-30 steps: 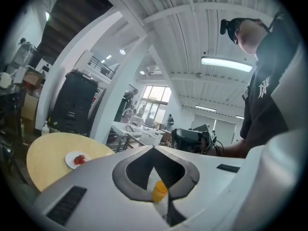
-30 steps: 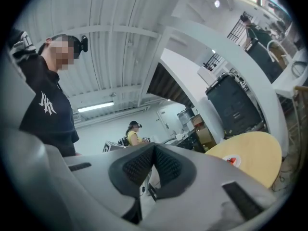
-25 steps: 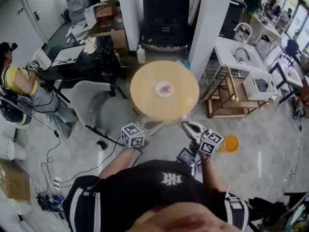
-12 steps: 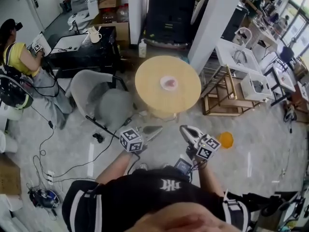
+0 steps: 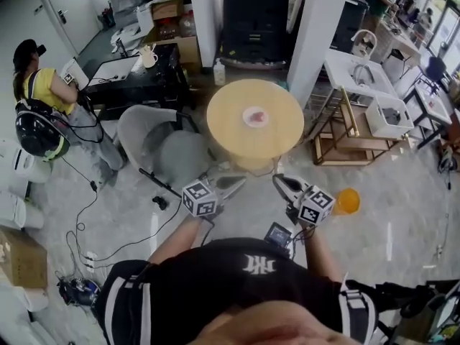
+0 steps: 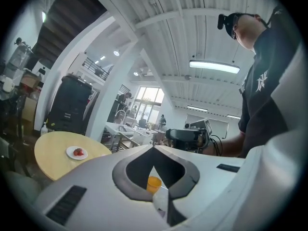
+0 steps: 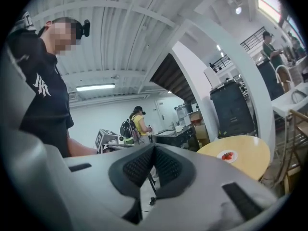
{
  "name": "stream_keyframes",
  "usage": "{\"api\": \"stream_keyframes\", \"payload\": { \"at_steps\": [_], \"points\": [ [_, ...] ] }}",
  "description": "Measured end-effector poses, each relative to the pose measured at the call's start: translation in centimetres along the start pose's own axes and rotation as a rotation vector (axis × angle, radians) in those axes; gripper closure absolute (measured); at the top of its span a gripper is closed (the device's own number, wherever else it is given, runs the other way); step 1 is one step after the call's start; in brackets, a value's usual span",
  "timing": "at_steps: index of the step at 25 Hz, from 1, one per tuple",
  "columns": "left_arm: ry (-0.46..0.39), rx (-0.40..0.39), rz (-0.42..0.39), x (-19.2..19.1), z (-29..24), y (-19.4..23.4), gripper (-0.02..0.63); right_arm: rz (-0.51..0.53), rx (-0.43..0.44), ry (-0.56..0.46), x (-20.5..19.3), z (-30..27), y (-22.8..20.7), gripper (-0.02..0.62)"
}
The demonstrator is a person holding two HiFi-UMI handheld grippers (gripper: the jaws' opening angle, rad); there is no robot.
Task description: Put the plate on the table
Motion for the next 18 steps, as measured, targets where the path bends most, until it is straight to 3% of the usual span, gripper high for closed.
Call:
{"api": "stream_keyframes", "payload": {
  "at_steps": [8, 13, 18],
  "points": [
    [0.009, 0.011, -0.014, -0.1, -0.6, -1.3, 0.594, -0.022, -0.013, -0.039, -1.2, 3.1, 0.7, 0.594],
    [0.005, 0.03, -0.018, 0.2, -1.2, -2.1, 0.594, 0.013, -0.041, -0.057, 0.1, 4.7, -0.2, 0.594],
    [-0.089, 0.062, -0.186, 7.4, -4.5, 1.3, 0.594, 0.202, -0.049, -0.093, 7.4, 4.4, -4.8, 0.594]
  ]
}}
Point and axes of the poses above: the fingertips, and each gripper's own axes: z backward along the fingers, y to its left, x out of its top, the point moved 3 cm from there along z, backward along the fingers, and after that the axes turned 11 degrees about x, right-handed, at the moved point
